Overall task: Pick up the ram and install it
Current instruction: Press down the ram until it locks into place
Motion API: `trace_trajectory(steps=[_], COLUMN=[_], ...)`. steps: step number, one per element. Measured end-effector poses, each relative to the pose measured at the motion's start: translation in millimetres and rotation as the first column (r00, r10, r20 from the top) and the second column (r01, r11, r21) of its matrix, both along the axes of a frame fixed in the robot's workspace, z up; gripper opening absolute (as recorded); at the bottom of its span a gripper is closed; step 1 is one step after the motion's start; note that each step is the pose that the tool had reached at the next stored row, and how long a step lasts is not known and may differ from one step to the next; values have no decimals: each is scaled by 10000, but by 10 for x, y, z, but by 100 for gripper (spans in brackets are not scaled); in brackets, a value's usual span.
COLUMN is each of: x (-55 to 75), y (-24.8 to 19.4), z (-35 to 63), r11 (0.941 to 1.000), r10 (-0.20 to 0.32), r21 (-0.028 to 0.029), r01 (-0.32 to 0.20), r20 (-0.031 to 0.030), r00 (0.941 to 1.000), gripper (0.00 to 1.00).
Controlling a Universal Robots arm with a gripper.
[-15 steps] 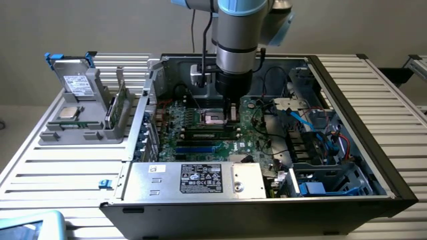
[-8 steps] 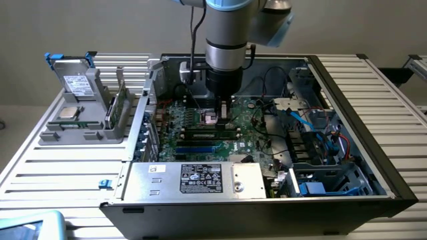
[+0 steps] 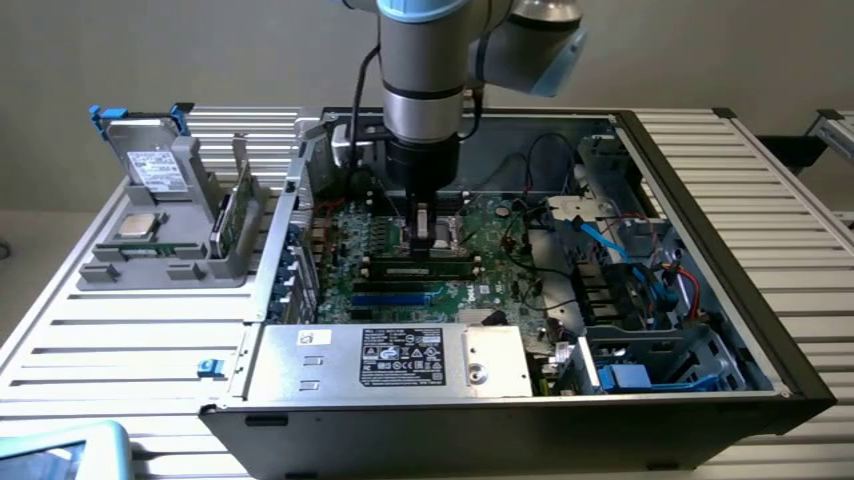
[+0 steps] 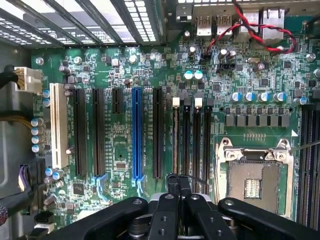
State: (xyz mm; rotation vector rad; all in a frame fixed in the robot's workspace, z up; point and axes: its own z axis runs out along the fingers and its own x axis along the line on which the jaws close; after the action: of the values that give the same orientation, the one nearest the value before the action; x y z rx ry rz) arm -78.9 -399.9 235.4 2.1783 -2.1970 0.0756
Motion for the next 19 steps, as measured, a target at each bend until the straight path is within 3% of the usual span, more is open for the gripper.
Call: trace_trajectory(steps=[16,19], x=[-40,-39], y=[3,4], z=[-104,-86], r11=[10000,10000], r10=[0,-1], r21=[-3,10], r01=[0,1], r20=[4,14], r00=[10000,10000], gripper=[11,11])
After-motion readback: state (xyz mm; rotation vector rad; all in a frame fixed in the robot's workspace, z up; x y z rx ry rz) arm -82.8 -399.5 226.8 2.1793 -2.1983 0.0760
